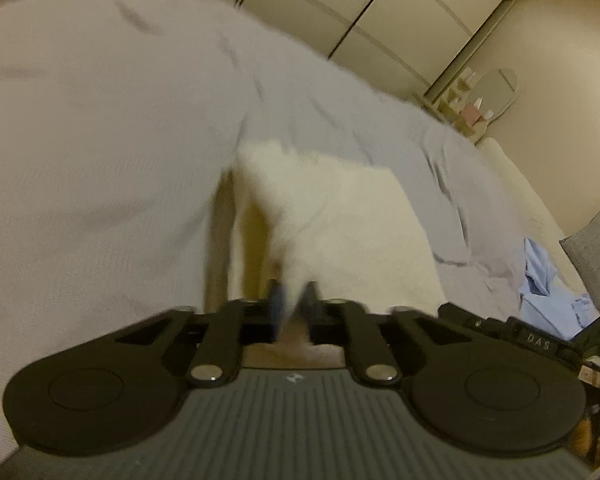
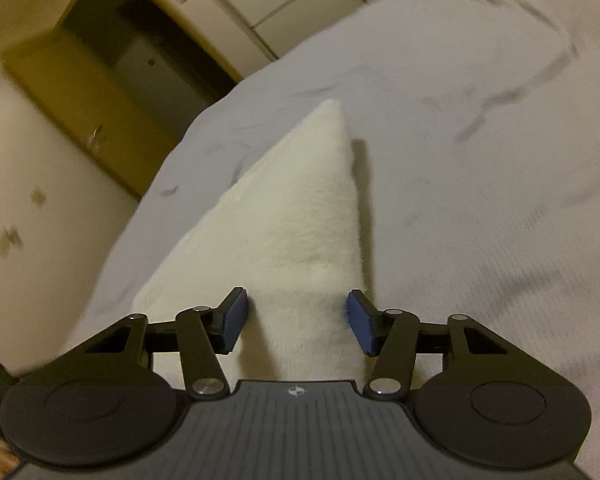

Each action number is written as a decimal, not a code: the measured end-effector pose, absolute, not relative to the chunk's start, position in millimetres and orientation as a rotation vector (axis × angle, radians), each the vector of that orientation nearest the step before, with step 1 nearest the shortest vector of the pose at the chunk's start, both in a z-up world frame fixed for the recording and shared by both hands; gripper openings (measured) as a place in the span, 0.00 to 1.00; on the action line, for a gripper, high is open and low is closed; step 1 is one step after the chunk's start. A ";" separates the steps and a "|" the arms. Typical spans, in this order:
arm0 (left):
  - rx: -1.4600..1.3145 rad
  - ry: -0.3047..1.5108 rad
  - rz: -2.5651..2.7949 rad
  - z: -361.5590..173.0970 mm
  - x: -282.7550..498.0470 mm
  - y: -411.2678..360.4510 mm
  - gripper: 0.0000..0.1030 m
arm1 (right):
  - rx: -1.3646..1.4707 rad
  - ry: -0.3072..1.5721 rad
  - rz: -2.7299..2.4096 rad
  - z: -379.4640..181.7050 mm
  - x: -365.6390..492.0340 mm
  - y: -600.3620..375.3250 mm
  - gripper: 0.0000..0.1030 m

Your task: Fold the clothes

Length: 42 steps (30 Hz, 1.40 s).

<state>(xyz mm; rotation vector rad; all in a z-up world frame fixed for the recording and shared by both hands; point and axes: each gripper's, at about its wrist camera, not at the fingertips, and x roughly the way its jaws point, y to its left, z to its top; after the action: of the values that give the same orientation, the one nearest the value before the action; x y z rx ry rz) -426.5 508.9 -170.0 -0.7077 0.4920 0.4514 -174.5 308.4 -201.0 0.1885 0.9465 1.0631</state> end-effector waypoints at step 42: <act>-0.371 0.715 0.542 -173.0 -332.3 519.1 0.13 | -0.148 0.806 1.072 -199.4 -169.5 379.2 0.32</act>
<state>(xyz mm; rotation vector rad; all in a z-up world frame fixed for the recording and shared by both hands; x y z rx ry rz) -332.3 519.1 -173.0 -0.3706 0.7150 0.5421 -169.5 379.2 -199.4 -0.1482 0.8057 1.0725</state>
